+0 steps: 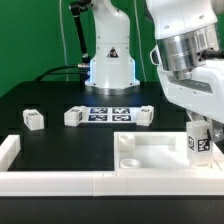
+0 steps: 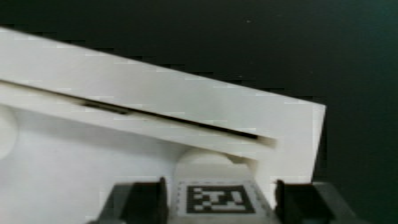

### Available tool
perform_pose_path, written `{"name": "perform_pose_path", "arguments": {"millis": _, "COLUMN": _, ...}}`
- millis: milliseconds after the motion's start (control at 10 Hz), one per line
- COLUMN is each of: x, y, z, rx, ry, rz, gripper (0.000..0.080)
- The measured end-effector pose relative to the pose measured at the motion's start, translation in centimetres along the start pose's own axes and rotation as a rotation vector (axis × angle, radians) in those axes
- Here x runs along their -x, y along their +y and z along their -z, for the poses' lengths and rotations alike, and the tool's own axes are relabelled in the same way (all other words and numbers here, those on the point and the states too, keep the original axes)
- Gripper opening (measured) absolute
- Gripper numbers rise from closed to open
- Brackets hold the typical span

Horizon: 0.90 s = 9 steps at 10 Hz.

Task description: Assemble square table

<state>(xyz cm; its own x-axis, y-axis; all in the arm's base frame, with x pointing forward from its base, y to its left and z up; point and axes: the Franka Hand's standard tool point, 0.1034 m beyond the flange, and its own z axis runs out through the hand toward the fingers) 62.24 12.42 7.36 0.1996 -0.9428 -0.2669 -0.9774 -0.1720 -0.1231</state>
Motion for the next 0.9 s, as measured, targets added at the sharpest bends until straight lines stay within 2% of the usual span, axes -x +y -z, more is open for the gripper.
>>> {"name": "perform_pose_path", "arguments": {"millis": 100, "x": 0.07, "y": 0.03, "z": -0.03, "rx": 0.001, "ry": 0.000, "rz": 0.019, "gripper": 0.0293}}
{"name": "perform_pose_path", "arguments": {"millis": 200, "x": 0.21, "y": 0.14, "z": -0.10, "rx": 0.009, "ry": 0.002, "rz": 0.084, "gripper": 0.0374}}
{"name": "perform_pose_path", "arguments": {"millis": 300, "x": 0.70, "y": 0.35, "z": -0.29, "rx": 0.024, "ry": 0.003, "rz": 0.182, "gripper": 0.0552}}
{"name": "perform_pose_path", "arguments": {"millis": 400, "x": 0.66, "y": 0.48, "z": -0.25, "rx": 0.045, "ry": 0.003, "rz": 0.361, "gripper": 0.0552}}
{"name": "perform_pose_path", "arguments": {"millis": 500, "x": 0.60, "y": 0.40, "z": 0.00, "rx": 0.078, "ry": 0.016, "rz": 0.581, "gripper": 0.0632}}
{"name": "perform_pose_path", "arguments": {"millis": 800, "x": 0.50, "y": 0.37, "z": -0.05, "rx": 0.075, "ry": 0.013, "rz": 0.758, "gripper": 0.0649}}
{"name": "perform_pose_path", "arguments": {"millis": 900, "x": 0.06, "y": 0.20, "z": 0.15, "rx": 0.096, "ry": 0.036, "rz": 0.923, "gripper": 0.0649}}
